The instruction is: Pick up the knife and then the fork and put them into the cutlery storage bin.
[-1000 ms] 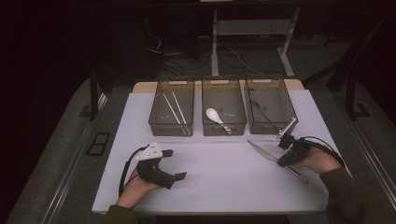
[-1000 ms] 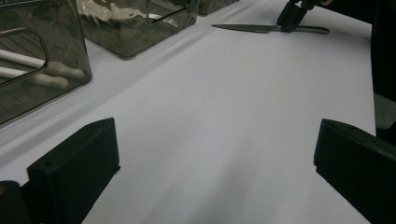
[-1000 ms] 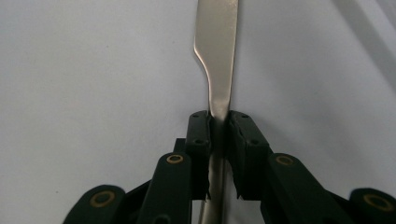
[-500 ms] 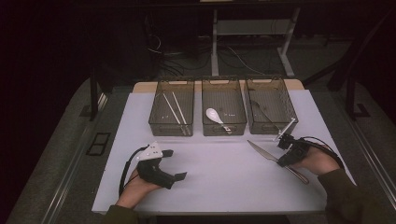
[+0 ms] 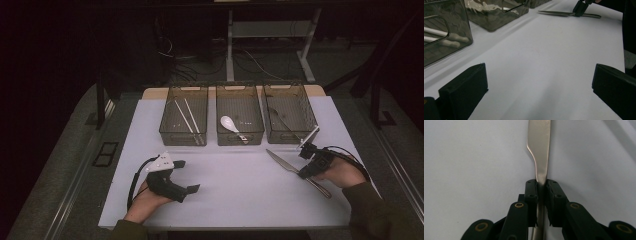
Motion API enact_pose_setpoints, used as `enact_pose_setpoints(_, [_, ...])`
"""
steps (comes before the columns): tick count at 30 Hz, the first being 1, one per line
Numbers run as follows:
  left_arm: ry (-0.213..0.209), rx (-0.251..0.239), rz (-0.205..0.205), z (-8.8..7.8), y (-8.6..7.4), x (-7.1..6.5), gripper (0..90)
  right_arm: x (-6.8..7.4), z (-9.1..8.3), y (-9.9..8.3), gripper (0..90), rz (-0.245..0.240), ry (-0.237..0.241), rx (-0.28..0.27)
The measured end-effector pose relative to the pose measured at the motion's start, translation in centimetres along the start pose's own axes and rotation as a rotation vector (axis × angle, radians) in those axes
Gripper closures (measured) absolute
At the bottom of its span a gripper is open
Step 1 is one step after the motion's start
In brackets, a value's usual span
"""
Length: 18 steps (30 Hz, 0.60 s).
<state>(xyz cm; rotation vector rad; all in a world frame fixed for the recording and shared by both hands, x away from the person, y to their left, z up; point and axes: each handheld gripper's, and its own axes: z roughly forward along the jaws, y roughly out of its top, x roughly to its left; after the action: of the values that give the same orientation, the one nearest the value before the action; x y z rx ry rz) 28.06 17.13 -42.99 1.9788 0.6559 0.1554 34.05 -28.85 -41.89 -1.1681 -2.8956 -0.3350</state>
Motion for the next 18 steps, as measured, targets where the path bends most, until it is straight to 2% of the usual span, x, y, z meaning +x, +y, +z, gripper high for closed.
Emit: enact_pose_setpoints(18, [0.0, 0.004, 0.004, 0.0, 0.0, 0.0, 0.0, -0.8, -2.9, -1.3, 79.9, 0.031, 0.02, -0.099])
